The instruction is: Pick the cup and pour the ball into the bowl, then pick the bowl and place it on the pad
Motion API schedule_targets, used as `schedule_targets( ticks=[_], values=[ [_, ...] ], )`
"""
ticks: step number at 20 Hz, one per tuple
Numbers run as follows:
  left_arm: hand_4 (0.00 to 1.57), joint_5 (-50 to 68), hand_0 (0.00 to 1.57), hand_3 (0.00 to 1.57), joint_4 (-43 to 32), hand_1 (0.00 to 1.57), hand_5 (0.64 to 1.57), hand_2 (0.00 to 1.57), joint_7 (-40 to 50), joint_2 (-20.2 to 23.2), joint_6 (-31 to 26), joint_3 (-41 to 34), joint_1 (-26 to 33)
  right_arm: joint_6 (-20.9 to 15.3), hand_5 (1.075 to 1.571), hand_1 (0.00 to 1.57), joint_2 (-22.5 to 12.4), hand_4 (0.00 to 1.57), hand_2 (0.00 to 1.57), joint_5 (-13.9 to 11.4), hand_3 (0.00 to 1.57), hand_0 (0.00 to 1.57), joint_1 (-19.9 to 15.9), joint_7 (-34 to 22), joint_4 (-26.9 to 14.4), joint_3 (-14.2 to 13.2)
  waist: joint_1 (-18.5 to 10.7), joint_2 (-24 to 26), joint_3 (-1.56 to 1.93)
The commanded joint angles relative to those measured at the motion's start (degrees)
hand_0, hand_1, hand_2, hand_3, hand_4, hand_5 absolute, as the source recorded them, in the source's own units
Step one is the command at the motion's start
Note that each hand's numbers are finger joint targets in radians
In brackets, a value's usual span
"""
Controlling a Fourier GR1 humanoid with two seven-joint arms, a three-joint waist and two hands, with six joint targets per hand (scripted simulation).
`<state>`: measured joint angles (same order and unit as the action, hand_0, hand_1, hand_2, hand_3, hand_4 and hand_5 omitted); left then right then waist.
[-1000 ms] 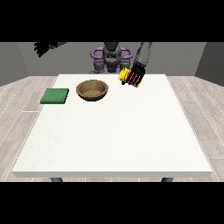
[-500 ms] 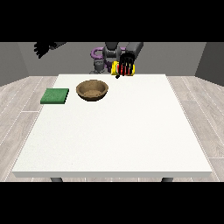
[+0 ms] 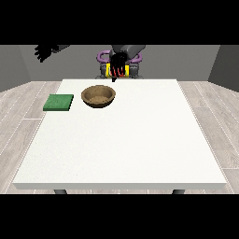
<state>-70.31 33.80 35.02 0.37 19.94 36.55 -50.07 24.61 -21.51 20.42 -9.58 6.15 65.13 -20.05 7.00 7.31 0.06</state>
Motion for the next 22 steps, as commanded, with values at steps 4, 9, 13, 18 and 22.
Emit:
schedule_targets(
  ticks=[4,9,13,18,22],
  values=[
    [0.85,-2.44,0.0,1.45,8.04,0.0,1.571,1.13,3.1,-0.36,-14.26,9.1,-1.87,-1.15,1.562,0.0,1.09,0.68,0.0,-1.48,0.0,0.0,-4.14,-0.25,-1.81,1.78,1.7,-1.23,-0.04],
    [0.9,-2.08,0.0,1.44,11.9,0.0,1.571,1.15,2.92,0.35,-11.53,2.19,-1.22,-0.05,1.563,0.0,-0.15,0.69,0.0,-1.08,0.0,0.0,-0.75,2.78,-3.02,-0.53,-2.45,-1.95,-0.06],
    [1.14,6.54,0.0,1.19,17.82,0.0,1.557,1.57,-3.99,2.47,-3.29,-2.88,5.98,-2.91,1.565,0.0,0.04,0.71,0.0,-1.89,0.0,0.0,-0.24,1.71,-2.35,-0.9,-6.31,-1.2,-0.13],
    [1.27,19.57,1.1,0.99,25.29,1.1,1.57,1.3,-12.76,1.59,11.7,-12.39,11.91,-3.73,1.57,0.0,2.61,0.72,0.0,-0.4,0.0,0.0,-1.6,1.07,-1.99,-0.6,-8.62,-9.8,-0.44],
    [0.7,39.81,0.0,0.0,37.56,0.0,1.556,0.0,-16.87,-0.29,13.03,-21.34,10.29,-5.67,1.569,0.0,3.78,0.7,0.0,-0.89,0.0,0.0,-4.0,0.1,-1.54,0.22,-9.74,-12.62,-1.3]
  ],
)
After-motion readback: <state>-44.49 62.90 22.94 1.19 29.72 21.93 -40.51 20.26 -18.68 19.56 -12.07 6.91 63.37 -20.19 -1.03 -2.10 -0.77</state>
